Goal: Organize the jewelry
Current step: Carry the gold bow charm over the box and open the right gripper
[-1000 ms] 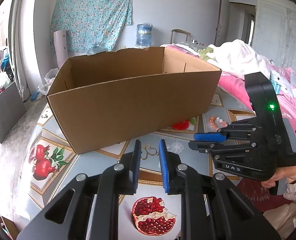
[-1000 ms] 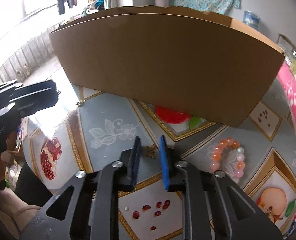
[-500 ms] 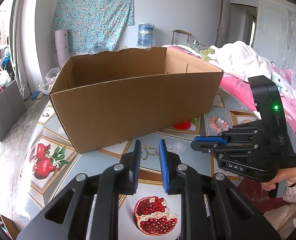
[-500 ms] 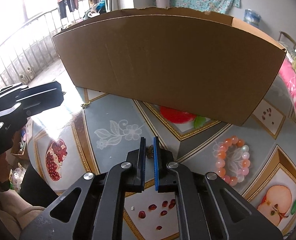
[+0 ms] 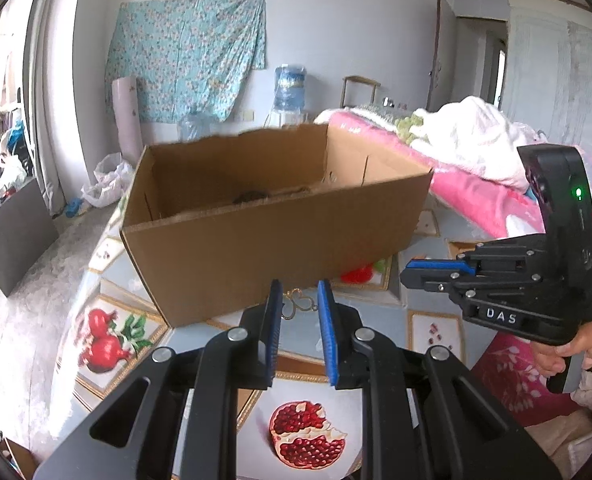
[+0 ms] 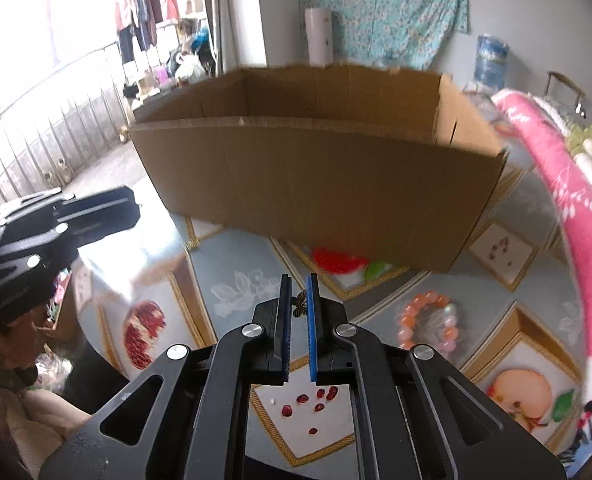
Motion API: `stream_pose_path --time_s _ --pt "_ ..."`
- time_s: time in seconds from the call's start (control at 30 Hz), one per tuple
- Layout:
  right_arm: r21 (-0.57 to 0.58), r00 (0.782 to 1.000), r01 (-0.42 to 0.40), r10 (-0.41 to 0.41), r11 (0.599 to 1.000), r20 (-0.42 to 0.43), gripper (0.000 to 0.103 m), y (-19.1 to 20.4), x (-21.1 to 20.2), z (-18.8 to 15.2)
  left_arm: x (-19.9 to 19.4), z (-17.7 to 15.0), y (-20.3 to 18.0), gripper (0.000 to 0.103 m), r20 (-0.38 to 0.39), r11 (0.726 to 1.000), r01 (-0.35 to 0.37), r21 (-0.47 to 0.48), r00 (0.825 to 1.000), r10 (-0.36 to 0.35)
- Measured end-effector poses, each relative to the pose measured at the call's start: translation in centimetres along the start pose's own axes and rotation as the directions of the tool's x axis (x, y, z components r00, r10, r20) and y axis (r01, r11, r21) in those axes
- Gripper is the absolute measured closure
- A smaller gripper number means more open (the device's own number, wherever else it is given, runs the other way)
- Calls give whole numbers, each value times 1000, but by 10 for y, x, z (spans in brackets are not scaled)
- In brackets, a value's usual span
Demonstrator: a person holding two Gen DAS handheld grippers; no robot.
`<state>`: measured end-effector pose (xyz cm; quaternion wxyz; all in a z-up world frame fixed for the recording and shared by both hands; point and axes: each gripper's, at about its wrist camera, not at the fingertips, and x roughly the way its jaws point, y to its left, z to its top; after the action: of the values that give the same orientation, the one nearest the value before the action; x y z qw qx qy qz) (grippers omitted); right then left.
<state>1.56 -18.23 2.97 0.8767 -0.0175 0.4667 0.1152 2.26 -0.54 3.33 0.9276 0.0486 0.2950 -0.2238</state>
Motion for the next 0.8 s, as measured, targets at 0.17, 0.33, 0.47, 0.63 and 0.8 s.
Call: stream_pose_path --time_s 0.17,0.33,0.47,0.63,0.8 --pt "-1 996 -16 16 1000 89 98 0 -28 19 -18 17 -2 85 60 1000 20 11 998 -20" --pt "17 983 -38 34 999 179 98 -17 -42 51 -17 42 3 85 102 999 44 11 994 -45" --pt "66 979 -78 63 995 196 98 -35 -29 74 2 66 12 85 111 997 81 -6 991 -80" --pt "131 982 -95 72 987 172 98 -60 6 99 40 93 22 85 70 995 98 -35 993 -95" --pt "163 987 -94 71 982 142 98 -73 31 118 86 114 31 85 -3 985 144 -91 989 -145"
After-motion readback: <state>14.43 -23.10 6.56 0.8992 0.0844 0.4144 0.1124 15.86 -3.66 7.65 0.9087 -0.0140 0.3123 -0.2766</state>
